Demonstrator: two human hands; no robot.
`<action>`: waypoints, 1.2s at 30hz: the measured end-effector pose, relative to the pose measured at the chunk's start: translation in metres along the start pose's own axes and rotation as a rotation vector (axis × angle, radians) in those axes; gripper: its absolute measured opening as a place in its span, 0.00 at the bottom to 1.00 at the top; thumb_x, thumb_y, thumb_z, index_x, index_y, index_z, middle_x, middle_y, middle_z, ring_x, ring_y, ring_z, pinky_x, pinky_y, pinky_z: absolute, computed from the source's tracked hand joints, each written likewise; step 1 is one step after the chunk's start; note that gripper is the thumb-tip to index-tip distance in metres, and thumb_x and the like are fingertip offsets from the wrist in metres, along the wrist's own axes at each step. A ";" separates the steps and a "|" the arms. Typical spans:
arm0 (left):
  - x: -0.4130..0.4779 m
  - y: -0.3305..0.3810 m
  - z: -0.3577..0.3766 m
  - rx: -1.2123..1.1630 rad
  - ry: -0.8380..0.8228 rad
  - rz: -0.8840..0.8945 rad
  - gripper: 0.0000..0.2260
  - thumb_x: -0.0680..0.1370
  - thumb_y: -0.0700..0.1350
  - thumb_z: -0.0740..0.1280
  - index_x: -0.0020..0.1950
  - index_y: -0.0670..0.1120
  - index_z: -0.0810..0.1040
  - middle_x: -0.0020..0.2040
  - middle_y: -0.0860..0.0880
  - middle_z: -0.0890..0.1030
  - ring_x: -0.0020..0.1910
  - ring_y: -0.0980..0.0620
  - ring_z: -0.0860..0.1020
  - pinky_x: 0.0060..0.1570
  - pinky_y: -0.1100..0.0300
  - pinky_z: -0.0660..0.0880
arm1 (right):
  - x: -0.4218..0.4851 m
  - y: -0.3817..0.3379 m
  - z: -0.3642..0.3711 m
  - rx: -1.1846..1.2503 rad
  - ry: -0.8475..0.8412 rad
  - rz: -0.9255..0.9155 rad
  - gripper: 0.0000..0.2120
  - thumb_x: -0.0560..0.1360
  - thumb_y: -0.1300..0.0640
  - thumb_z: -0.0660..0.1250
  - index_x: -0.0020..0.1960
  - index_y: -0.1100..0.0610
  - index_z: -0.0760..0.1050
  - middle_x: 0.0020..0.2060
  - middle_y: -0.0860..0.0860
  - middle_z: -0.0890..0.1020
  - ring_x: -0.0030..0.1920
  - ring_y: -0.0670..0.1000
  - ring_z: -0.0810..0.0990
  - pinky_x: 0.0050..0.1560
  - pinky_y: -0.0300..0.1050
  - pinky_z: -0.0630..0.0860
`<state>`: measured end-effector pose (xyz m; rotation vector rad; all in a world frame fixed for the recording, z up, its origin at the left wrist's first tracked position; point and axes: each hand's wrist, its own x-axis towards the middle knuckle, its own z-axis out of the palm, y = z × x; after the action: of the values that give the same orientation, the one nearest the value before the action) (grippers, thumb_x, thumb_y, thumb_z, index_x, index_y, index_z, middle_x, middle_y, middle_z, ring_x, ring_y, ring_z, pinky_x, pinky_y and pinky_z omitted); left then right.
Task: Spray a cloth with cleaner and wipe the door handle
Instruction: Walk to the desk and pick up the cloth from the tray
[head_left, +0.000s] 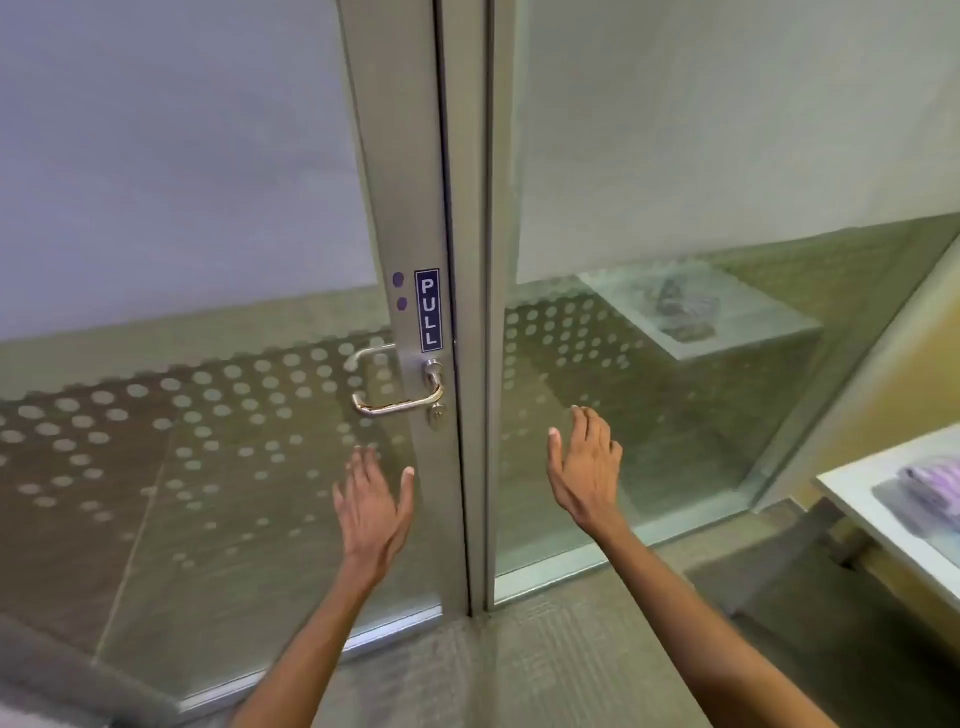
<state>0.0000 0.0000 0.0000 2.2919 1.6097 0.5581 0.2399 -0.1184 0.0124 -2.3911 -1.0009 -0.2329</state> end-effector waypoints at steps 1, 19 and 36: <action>-0.001 0.009 0.004 -0.020 -0.002 0.021 0.31 0.83 0.59 0.55 0.77 0.37 0.61 0.77 0.37 0.65 0.75 0.39 0.66 0.73 0.40 0.61 | 0.000 0.008 -0.004 0.011 0.001 0.033 0.25 0.81 0.44 0.53 0.71 0.58 0.67 0.69 0.55 0.72 0.69 0.55 0.69 0.63 0.57 0.69; -0.007 0.259 0.116 -0.108 -0.096 0.471 0.30 0.79 0.61 0.51 0.70 0.41 0.70 0.65 0.41 0.75 0.63 0.41 0.73 0.61 0.44 0.71 | 0.021 0.231 -0.091 -0.034 0.254 0.401 0.23 0.81 0.44 0.52 0.68 0.57 0.68 0.66 0.54 0.74 0.66 0.55 0.72 0.62 0.56 0.71; -0.055 0.487 0.241 -0.211 -0.325 0.863 0.32 0.78 0.62 0.49 0.70 0.41 0.71 0.68 0.43 0.75 0.67 0.44 0.73 0.63 0.45 0.71 | 0.023 0.427 -0.162 0.006 0.489 0.791 0.24 0.81 0.45 0.58 0.72 0.58 0.65 0.70 0.58 0.72 0.69 0.60 0.73 0.69 0.61 0.69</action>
<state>0.5004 -0.2182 -0.0058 2.6484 0.3453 0.4547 0.5629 -0.4404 -0.0167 -2.3496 0.1778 -0.4722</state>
